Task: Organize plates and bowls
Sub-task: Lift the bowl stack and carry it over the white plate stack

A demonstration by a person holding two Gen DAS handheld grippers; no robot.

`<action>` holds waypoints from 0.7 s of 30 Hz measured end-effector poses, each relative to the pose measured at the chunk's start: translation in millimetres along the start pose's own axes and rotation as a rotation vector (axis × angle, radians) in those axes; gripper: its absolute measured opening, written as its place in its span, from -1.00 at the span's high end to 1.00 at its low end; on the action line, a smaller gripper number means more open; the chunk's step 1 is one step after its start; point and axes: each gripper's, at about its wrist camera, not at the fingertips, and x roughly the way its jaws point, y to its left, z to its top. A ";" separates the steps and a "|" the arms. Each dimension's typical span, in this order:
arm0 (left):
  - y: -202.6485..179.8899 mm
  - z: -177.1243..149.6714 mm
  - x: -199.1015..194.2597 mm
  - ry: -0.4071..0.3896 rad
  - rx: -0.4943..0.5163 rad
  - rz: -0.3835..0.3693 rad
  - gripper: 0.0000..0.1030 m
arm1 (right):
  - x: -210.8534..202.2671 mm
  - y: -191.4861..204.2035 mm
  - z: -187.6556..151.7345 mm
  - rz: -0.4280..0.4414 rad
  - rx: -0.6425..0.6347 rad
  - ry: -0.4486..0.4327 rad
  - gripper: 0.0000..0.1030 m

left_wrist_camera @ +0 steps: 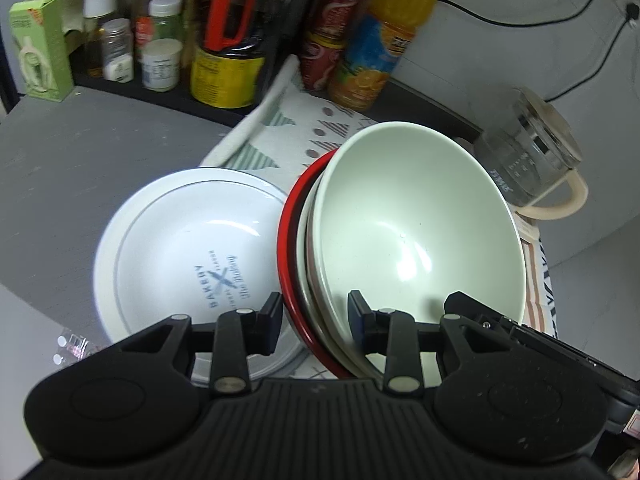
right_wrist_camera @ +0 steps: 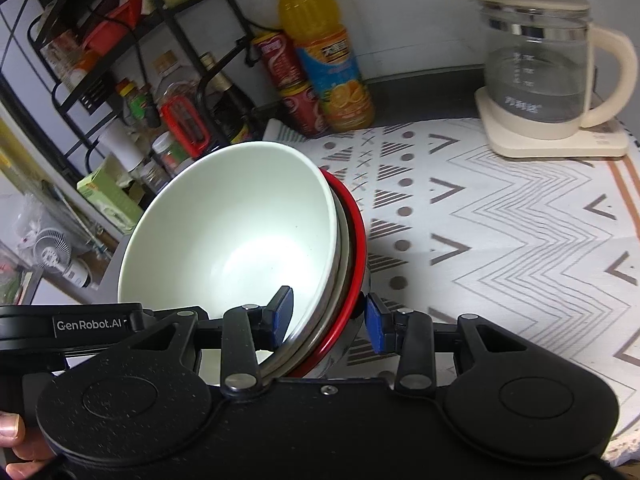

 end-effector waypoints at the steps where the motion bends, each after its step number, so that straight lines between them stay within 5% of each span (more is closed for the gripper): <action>1: 3.3 -0.8 -0.7 0.000 -0.007 0.006 0.36 | 2.1 2.8 -0.2 0.006 -0.005 0.003 0.27; 21: 60.3 -1.7 -5.0 -0.025 -0.138 0.092 0.36 | 48.0 46.1 3.4 0.085 -0.085 0.093 0.27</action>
